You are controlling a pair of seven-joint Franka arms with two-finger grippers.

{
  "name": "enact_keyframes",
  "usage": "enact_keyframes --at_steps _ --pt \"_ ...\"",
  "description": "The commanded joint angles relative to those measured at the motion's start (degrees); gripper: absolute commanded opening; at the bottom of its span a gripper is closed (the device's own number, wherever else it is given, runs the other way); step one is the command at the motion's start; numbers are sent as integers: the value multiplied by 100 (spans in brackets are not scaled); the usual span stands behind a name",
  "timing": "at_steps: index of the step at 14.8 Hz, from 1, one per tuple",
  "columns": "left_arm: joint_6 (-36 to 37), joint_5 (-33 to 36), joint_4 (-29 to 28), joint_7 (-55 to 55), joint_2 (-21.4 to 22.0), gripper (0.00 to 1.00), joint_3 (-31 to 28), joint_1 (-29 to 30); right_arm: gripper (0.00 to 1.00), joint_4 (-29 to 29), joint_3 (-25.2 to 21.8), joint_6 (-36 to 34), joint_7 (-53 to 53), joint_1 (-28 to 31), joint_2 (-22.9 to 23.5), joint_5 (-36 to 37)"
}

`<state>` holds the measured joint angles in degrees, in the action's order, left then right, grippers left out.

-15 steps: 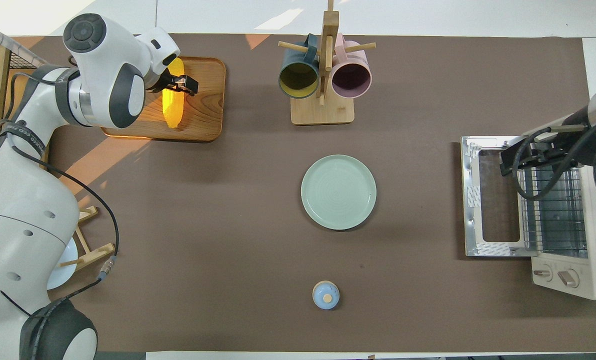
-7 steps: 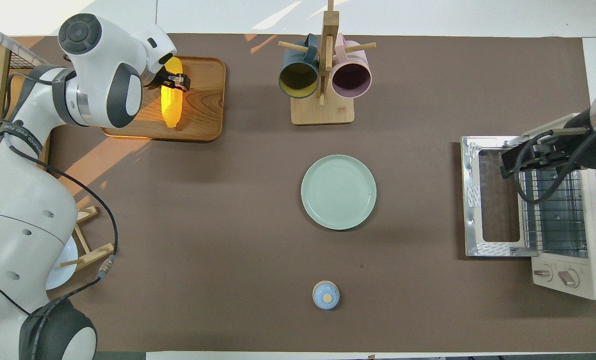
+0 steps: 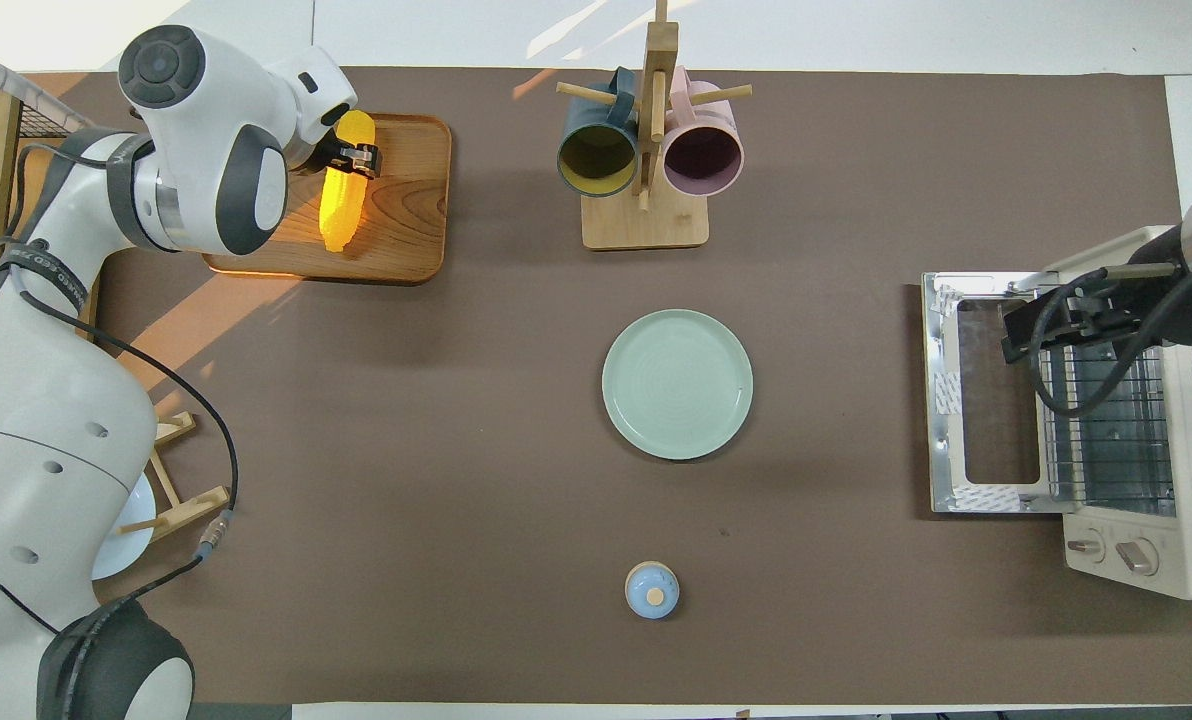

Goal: Put corn in oven
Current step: 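Lift the corn and carry it toward the open oven with the left gripper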

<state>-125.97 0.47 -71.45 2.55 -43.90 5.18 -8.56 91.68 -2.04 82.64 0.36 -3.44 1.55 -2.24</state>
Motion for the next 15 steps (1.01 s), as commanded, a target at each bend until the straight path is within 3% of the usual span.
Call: enact_keyframes --at_steps 1,5,8,12,15 --pt "695 -327 -62 -52 669 0 -35 -67 100 157 37 86 43 45 -137 57" --pt "1355 -399 -842 -886 1716 0 -8 -637 100 148 46 95 43 10 -128 57" --pt "1207 -425 -1861 -1616 2261 0 -8 -1287 100 148 37 86 43 19 -128 66" --pt "-239 -1189 -3329 -2002 2789 0 -8 -2069 100 140 46 112 43 -7 -128 75" --pt "-1208 -1199 -3710 -2705 2729 0 -8 -2737 100 140 46 112 43 -16 -128 75"
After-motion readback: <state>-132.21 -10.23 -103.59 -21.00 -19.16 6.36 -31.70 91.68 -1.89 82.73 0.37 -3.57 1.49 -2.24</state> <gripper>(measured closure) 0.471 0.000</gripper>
